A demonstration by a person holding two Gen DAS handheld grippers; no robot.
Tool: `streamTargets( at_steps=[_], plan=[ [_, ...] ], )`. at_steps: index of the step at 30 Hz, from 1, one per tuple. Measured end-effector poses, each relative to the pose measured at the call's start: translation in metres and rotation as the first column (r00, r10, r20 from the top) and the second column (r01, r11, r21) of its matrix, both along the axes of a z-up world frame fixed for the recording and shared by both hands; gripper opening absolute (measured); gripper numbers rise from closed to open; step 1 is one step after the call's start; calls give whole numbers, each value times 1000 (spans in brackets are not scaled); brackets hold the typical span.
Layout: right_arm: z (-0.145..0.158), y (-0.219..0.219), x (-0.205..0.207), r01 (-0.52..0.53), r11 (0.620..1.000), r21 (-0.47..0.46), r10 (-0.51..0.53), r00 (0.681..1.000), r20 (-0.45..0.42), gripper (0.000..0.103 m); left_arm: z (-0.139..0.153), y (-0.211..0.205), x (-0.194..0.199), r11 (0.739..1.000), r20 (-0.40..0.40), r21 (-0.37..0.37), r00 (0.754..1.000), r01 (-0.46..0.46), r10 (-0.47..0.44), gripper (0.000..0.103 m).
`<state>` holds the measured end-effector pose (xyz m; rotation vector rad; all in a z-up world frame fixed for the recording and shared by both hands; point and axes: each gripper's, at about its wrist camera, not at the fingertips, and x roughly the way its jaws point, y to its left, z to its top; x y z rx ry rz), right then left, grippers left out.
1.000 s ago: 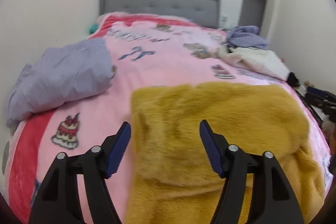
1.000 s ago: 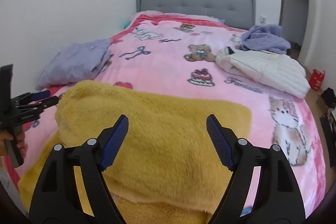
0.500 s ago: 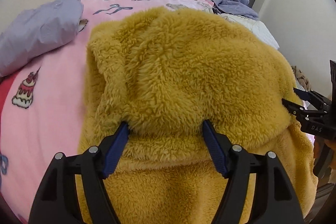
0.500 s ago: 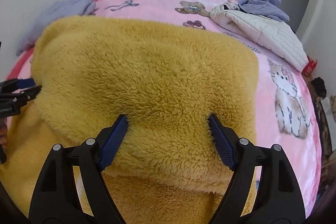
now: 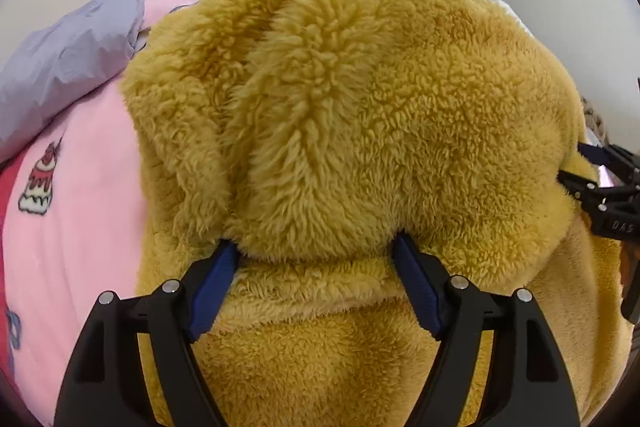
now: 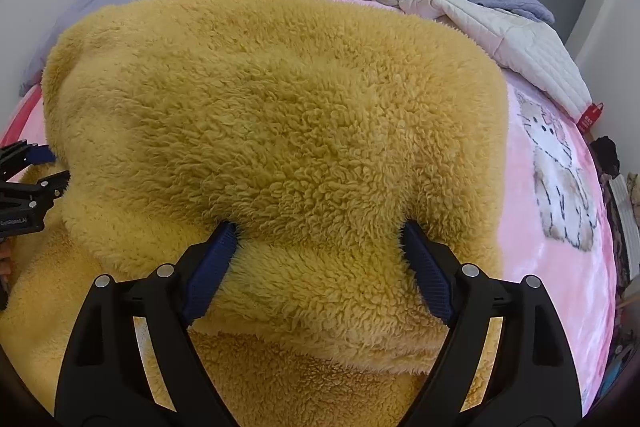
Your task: Fold large clothes
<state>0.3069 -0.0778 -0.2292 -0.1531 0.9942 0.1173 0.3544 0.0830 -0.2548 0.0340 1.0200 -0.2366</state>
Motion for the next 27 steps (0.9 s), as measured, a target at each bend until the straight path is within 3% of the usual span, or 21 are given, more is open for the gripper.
streamTargets(
  at_steps=[4,7,11,17,21,27],
  plan=[
    [3,5,4,-6,999,-51,5,1000,-29,82,3,0,3,1000,-24,3,1000,7,-7,77],
    [9,6,4,3,998,-66,-5,1000,-24,84,13,2,4,1000,3,6,1000,18,-19,78],
    [31,15,-9,41,989,-140,-34,998,50,92,28,11,3,999,-6,-51,1000,-7,7,81],
    [78,26,-51,92,990,-111,-67,974,215,95,65,24,-15,990,93,-135,994,-49,62,98],
    [101,19,-87,132,989,-60,-112,961,254,95,89,42,-48,985,142,-161,987,-56,80,98],
    [92,-16,-170,128,990,-52,-118,981,156,95,70,91,-120,985,19,-157,997,-68,72,98]
  ],
)
